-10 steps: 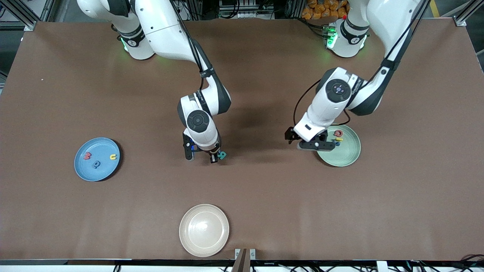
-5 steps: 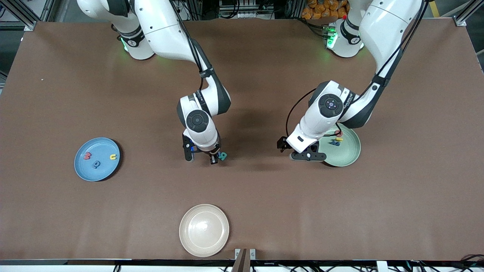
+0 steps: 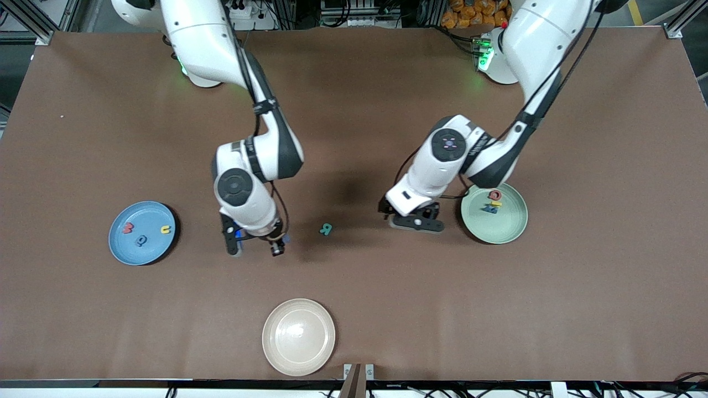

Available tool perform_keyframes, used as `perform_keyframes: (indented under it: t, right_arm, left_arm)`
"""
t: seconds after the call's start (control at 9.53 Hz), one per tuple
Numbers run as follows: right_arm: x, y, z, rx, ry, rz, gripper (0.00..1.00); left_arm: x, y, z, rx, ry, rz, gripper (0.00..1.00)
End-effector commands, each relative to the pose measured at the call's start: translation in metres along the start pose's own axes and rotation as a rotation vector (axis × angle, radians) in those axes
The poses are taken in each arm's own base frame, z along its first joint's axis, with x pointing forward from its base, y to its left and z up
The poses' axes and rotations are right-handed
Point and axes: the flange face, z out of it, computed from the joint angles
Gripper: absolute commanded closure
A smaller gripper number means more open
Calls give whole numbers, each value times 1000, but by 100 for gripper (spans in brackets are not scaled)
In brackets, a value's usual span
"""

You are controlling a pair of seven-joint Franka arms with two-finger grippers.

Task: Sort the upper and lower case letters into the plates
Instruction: 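Grasp the blue m with the right gripper while the left gripper withdraws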

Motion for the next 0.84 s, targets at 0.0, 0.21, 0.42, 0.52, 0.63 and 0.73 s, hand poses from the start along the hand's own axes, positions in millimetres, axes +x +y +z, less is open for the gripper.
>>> perform_keyframes:
  t: [0.0, 0.21, 0.42, 0.52, 0.63, 0.73]
  right_arm:
    - [48, 8, -19, -42, -31, -91, 100]
    - [118, 17, -31, -69, -54, -159, 100]
    - [185, 37, -34, -95, -50, -214, 100]
    - [214, 50, -38, -102, -47, -255, 100]
    - [244, 66, -43, -115, -37, -310, 100]
    - [269, 88, -43, -151, -25, -372, 100]
  left_arm:
    - [18, 53, 29, 8, 83, 77, 0]
    - [-8, 96, 52, 12, 174, 23, 0]
    - [-31, 122, 71, 15, 227, 14, 0]
    - [-38, 128, 81, 4, 248, 8, 0]
    - [-37, 131, 85, -2, 264, 14, 0]
    - [-34, 141, 85, -17, 279, 17, 0]
